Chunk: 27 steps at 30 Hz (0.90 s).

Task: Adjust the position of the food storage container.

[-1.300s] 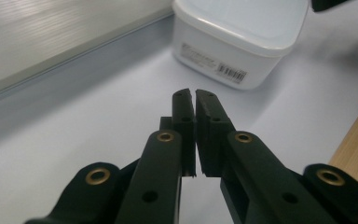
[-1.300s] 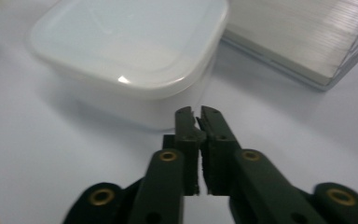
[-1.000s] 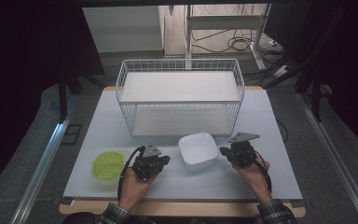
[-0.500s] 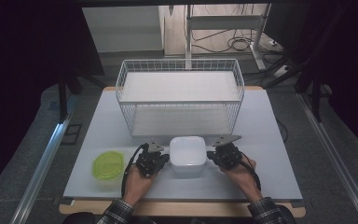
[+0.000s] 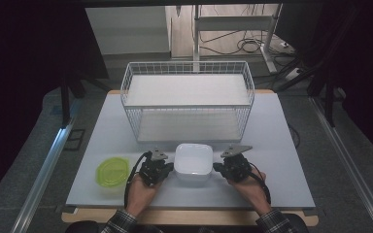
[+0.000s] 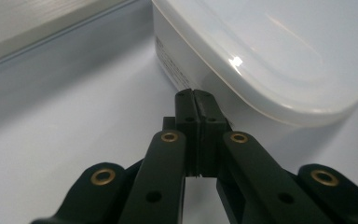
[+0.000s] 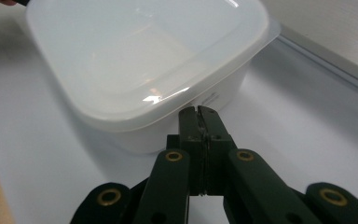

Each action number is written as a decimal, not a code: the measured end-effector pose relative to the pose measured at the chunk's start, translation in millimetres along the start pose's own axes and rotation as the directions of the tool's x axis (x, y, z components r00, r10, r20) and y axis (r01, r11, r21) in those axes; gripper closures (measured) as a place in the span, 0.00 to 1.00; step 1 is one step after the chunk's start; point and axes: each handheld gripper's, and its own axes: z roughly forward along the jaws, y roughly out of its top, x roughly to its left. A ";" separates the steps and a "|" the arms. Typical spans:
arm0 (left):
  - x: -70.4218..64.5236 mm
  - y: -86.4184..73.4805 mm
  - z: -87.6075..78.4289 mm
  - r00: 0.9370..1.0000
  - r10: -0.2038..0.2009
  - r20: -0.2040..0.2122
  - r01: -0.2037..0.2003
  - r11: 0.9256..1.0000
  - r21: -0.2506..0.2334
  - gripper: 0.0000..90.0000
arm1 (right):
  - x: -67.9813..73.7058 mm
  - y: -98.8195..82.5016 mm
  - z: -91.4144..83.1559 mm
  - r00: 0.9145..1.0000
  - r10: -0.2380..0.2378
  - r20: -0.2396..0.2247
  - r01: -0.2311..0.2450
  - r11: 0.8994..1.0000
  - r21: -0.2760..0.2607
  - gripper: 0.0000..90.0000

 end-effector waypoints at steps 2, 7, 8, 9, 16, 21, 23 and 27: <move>-1.7 -1.1 -1.0 1.000 0.004 0.001 -0.004 1.000 0.003 1.00 | 2.4 -1.2 -1.2 1.000 -0.004 -0.002 0.004 1.000 0.002 0.99; 7.4 10.9 9.1 0.999 -0.020 -0.033 0.020 1.000 -0.010 0.99 | -6.6 5.3 4.4 0.999 0.028 0.041 -0.027 0.999 -0.023 0.97; 8.0 12.8 11.2 0.999 -0.018 -0.047 0.018 1.000 -0.009 0.99 | -9.3 7.3 6.1 0.998 0.028 0.052 -0.026 0.999 -0.033 0.97; 8.0 12.8 11.2 0.999 -0.018 -0.047 0.018 1.000 -0.009 0.99 | -9.3 7.3 6.1 0.998 0.028 0.052 -0.026 0.999 -0.033 0.97; 4.5 10.3 10.0 0.999 -0.015 -0.039 0.014 1.000 -0.009 1.00 | -9.3 7.3 4.0 0.998 0.044 0.039 -0.043 0.998 -0.035 1.00; -1.7 5.0 4.1 0.999 -0.017 -0.027 0.018 1.000 0.005 1.00 | -2.3 3.5 -1.9 0.999 0.040 0.030 -0.039 0.999 -0.035 1.00; -3.2 4.0 2.8 1.000 -0.013 -0.025 0.013 1.000 0.007 1.00 | -0.6 2.1 -2.8 0.999 0.037 0.031 -0.036 0.999 -0.029 1.00; -10.2 0.0 -1.9 1.000 -0.013 -0.022 0.013 1.000 0.015 1.00 | 3.8 -3.3 -4.9 0.999 0.030 0.025 -0.029 0.999 -0.018 1.00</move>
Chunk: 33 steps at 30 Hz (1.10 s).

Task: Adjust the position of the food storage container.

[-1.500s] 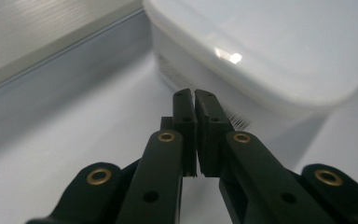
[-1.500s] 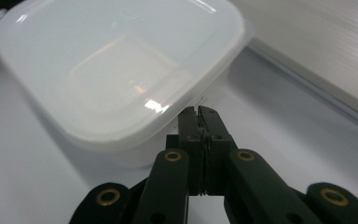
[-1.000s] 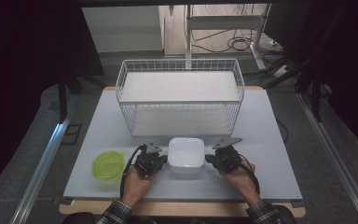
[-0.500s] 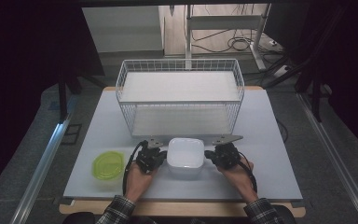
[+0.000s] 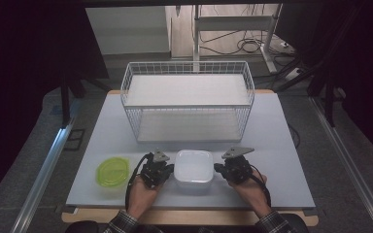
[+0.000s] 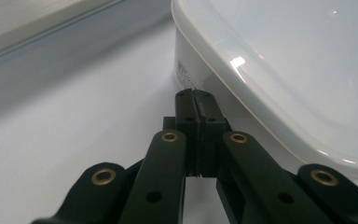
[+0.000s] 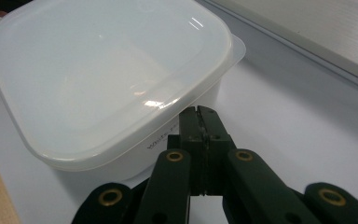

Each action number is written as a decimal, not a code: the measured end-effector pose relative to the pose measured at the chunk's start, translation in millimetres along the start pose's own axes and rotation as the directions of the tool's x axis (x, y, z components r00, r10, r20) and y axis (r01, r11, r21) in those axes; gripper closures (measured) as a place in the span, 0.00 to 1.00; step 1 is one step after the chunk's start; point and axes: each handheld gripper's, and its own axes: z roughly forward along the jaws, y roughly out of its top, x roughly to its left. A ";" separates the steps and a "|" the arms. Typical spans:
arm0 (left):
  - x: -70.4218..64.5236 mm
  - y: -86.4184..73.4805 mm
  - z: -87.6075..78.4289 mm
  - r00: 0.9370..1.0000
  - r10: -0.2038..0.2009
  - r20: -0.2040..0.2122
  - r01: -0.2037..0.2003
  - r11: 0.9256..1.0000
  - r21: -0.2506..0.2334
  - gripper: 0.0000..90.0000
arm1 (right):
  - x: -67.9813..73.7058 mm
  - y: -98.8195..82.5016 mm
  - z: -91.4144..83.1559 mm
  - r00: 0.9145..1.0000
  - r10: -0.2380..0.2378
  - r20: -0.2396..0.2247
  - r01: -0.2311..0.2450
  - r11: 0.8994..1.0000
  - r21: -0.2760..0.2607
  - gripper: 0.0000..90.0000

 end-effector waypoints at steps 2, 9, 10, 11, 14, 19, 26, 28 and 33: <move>-4.5 -2.9 -3.1 1.000 0.016 0.004 -0.016 1.000 0.010 1.00 | 2.5 -1.5 -2.4 1.000 -0.004 0.007 0.004 1.000 -0.002 1.00; -3.2 -2.9 -9.3 1.000 0.024 -0.002 -0.024 1.000 0.017 0.98 | 0.4 -2.3 -3.9 1.000 -0.011 0.002 0.011 1.000 0.000 0.99; -3.2 -2.9 -9.3 1.000 0.024 -0.002 -0.024 1.000 0.017 0.97 | 0.4 -2.3 -3.9 1.000 -0.011 0.002 0.011 1.000 0.000 0.99; -0.4 -4.3 -16.3 0.999 0.033 -0.019 -0.032 0.999 0.009 0.95 | -0.5 -3.4 -8.0 0.999 -0.026 0.026 0.026 1.000 -0.006 0.97; 2.4 -5.9 -24.4 1.000 0.017 -0.009 -0.018 1.000 -0.012 0.87 | -3.5 -5.8 -14.8 1.000 -0.014 0.025 0.015 1.000 -0.021 0.94; 2.5 -8.7 -41.4 1.000 0.024 0.020 -0.023 0.998 -0.063 0.64 | -7.5 -11.4 -33.4 1.000 -0.007 0.013 0.008 0.998 -0.070 0.79; 4.2 -17.1 -56.0 0.996 0.026 0.086 -0.015 0.993 -0.120 0.26 | 0.4 -17.6 -42.5 1.000 -0.018 0.002 0.018 0.997 -0.072 0.44; 5.6 -20.6 -57.8 0.995 0.018 0.099 -0.006 0.992 -0.123 0.19 | 2.3 -21.8 -43.7 1.000 -0.021 -0.014 0.020 0.997 -0.068 0.34; 6.1 -24.0 -58.6 0.991 0.037 0.125 -0.022 0.992 -0.126 0.11 | 2.7 -22.9 -43.6 0.999 -0.016 -0.032 0.013 0.997 -0.082 0.24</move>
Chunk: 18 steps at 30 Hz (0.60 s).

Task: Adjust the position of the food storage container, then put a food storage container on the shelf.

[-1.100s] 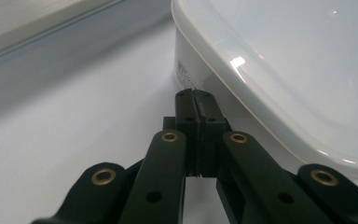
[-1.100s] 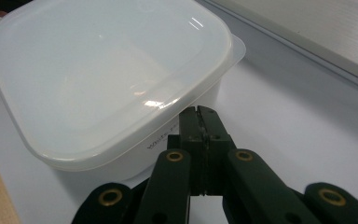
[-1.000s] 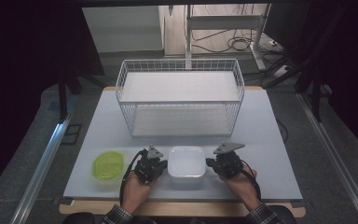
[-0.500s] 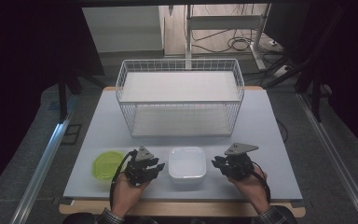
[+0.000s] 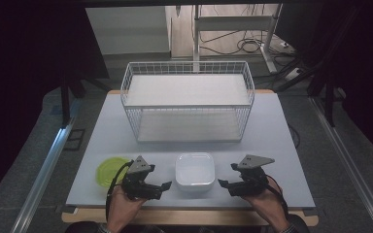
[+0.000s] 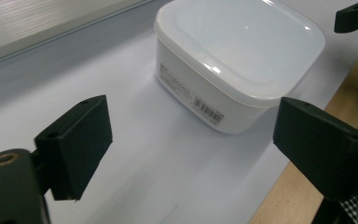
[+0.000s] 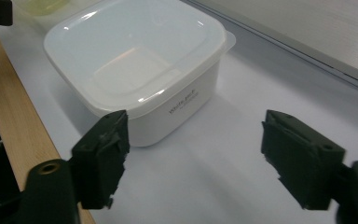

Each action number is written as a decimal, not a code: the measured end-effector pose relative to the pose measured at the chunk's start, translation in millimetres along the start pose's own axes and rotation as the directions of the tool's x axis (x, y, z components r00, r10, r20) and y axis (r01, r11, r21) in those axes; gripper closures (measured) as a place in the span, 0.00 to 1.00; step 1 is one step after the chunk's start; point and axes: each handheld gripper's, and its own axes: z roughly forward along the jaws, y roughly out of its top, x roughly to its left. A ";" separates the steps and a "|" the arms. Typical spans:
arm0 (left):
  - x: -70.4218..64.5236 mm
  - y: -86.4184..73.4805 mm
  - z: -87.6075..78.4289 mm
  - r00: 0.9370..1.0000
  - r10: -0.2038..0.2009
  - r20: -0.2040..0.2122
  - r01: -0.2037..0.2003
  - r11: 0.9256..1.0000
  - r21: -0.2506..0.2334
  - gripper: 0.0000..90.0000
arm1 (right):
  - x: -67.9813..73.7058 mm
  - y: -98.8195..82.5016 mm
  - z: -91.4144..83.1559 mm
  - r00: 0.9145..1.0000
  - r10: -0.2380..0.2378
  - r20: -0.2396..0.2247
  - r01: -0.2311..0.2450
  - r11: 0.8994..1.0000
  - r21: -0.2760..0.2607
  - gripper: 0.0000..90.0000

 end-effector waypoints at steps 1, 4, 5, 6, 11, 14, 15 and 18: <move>-0.9 0.3 0.2 1.000 0.009 -0.004 -0.009 1.000 -0.003 0.09 | 0.2 0.1 0.2 1.000 -0.001 -0.001 0.001 1.000 -0.001 0.23; -2.1 0.5 2.4 0.999 0.040 0.003 -0.040 0.999 -0.020 0.05 | 0.8 0.3 2.2 1.000 -0.006 -0.005 0.006 1.000 -0.003 0.18; -2.0 0.4 3.0 0.999 0.044 0.007 -0.044 0.999 -0.022 0.04 | 0.8 0.3 2.8 1.000 -0.005 -0.005 0.005 1.000 -0.007 0.17; -2.0 0.4 3.0 0.999 0.044 0.007 -0.044 0.999 -0.022 0.04 | 0.8 0.3 2.8 1.000 -0.005 -0.005 0.005 1.000 -0.007 0.17; -2.5 0.4 6.7 0.998 0.059 0.003 -0.059 0.998 -0.026 0.03 | 1.2 -0.1 5.7 1.000 0.005 -0.016 -0.005 1.000 -0.015 0.12; -4.1 2.5 8.2 0.997 0.070 0.007 -0.070 0.997 -0.012 0.03 | 1.4 0.7 6.4 1.000 0.003 -0.018 -0.004 1.000 -0.021 0.12; -4.1 2.5 8.2 0.997 0.070 0.007 -0.070 0.997 -0.012 0.03 | 1.4 0.7 6.4 1.000 0.003 -0.018 -0.004 1.000 -0.021 0.12; -4.9 5.8 10.5 0.998 0.059 0.019 -0.059 0.998 0.004 0.03 | 2.0 2.6 9.6 0.999 -0.003 -0.033 0.003 1.000 -0.023 0.11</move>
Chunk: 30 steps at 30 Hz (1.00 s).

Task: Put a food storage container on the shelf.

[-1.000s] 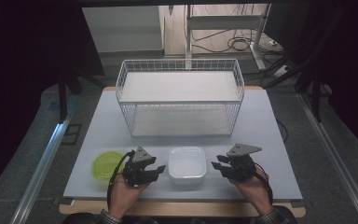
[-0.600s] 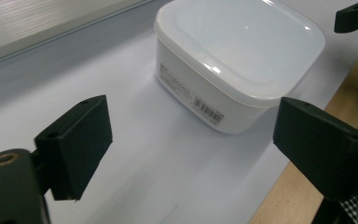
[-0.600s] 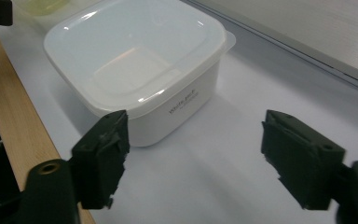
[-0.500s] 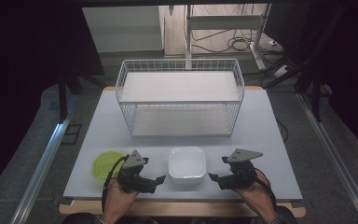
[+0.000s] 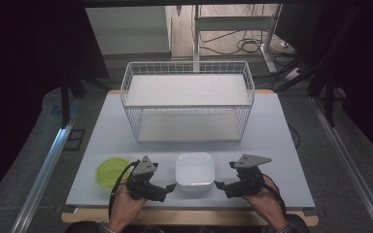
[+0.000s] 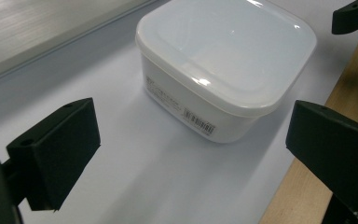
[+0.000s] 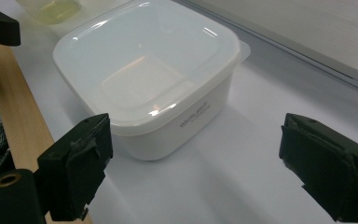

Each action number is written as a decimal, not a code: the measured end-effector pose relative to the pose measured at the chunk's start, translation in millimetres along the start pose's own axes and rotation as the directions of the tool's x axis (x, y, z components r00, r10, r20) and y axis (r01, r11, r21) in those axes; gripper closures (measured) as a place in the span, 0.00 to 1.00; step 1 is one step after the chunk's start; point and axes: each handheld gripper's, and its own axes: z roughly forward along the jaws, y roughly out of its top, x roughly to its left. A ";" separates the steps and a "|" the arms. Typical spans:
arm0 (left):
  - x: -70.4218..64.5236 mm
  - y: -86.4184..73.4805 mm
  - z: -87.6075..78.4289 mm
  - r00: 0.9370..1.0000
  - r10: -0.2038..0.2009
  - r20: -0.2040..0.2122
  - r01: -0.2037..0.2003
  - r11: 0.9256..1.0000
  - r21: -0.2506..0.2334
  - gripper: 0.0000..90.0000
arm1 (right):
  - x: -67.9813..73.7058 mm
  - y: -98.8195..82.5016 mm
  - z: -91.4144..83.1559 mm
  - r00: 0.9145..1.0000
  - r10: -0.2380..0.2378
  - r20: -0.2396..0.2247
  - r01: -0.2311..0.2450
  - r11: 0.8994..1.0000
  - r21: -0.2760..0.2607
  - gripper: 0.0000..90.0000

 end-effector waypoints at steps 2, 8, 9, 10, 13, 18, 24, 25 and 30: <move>0.3 3.4 2.7 1.000 -0.008 -0.001 0.008 1.000 0.015 0.02 | 1.6 1.6 1.9 1.000 -0.006 0.002 0.006 1.000 0.004 0.11; 2.4 11.9 8.2 0.999 -0.014 0.046 0.012 0.999 0.035 0.02 | 2.7 6.9 6.6 1.000 0.029 -0.004 -0.029 0.999 0.019 0.04; 2.4 11.9 8.2 0.999 -0.014 0.046 0.012 0.999 0.035 0.01 | 2.7 6.9 6.6 1.000 0.029 -0.004 -0.029 0.999 0.019 0.04; 3.0 12.8 9.3 0.998 -0.017 0.060 0.015 0.999 0.034 0.01 | 1.9 7.8 7.1 0.999 0.038 -0.010 -0.038 0.999 0.017 0.04; 3.5 17.9 14.4 0.997 -0.018 0.076 0.015 0.999 0.042 0.02 | 0.3 12.9 8.0 0.997 0.072 -0.024 -0.071 0.997 0.033 0.10; 3.3 26.6 20.2 0.998 -0.005 0.068 0.002 0.999 0.043 0.07 | -4.0 22.7 13.8 0.993 0.100 -0.066 -0.098 0.994 0.043 0.19; 11.1 30.7 33.7 0.993 -0.036 0.108 0.030 0.998 0.059 0.11 | -7.7 29.3 28.5 0.986 0.136 -0.098 -0.127 0.988 0.092 0.22; 11.7 30.3 35.9 0.993 -0.041 0.109 0.033 0.997 0.067 0.11 | -8.6 29.6 30.6 0.983 0.149 -0.106 -0.139 0.986 0.097 0.22; 17.2 27.2 41.7 0.982 -0.092 0.168 0.080 0.994 0.075 0.14 | -12.5 30.5 37.0 0.973 0.184 -0.142 -0.167 0.978 0.123 0.28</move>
